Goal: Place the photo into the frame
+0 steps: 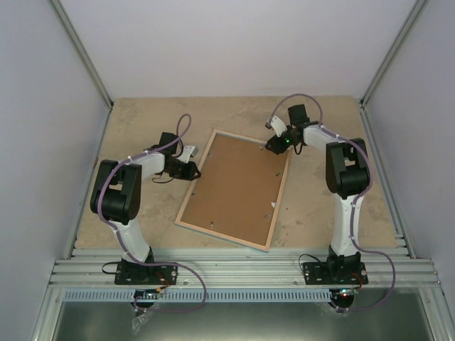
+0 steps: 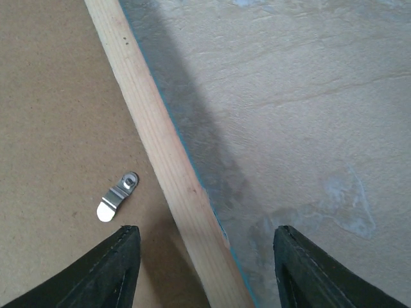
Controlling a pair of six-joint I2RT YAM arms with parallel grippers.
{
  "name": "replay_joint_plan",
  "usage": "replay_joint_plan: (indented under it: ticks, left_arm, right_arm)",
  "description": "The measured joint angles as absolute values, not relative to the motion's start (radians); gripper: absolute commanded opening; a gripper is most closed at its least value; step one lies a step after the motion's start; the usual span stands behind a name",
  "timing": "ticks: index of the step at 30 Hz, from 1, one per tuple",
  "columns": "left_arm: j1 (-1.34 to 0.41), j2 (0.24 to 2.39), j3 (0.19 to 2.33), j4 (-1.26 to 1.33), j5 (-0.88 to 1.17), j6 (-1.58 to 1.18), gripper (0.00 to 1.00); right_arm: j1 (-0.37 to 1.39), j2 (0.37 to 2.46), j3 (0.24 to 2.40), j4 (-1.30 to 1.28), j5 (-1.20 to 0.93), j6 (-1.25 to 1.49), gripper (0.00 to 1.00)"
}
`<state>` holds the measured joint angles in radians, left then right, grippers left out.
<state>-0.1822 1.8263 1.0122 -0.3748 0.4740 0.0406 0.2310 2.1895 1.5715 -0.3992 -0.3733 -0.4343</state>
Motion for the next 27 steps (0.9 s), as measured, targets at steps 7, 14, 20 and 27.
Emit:
replay_joint_plan:
  ticks: [7, 14, 20, 27]
  left_arm:
    - [-0.180, 1.828, 1.013, -0.374, 0.480, 0.041, 0.00]
    - [-0.179, 1.829, 1.013, -0.374, 0.481, 0.041, 0.00]
    - [-0.179, 1.829, 1.013, -0.375, 0.482, 0.041, 0.00]
    - [-0.178, 1.830, 1.013, -0.375, 0.483, 0.041, 0.00]
  right_arm:
    - [0.222, 2.189, 1.572, -0.429, -0.457, -0.405, 0.69]
    - [0.250, 2.197, 1.588, -0.427, -0.467, -0.378, 0.66]
    - [0.263, 2.237, 1.618, -0.417, -0.414, -0.385, 0.59]
    - [0.263, 2.238, 1.620, -0.393, -0.379, -0.418, 0.34]
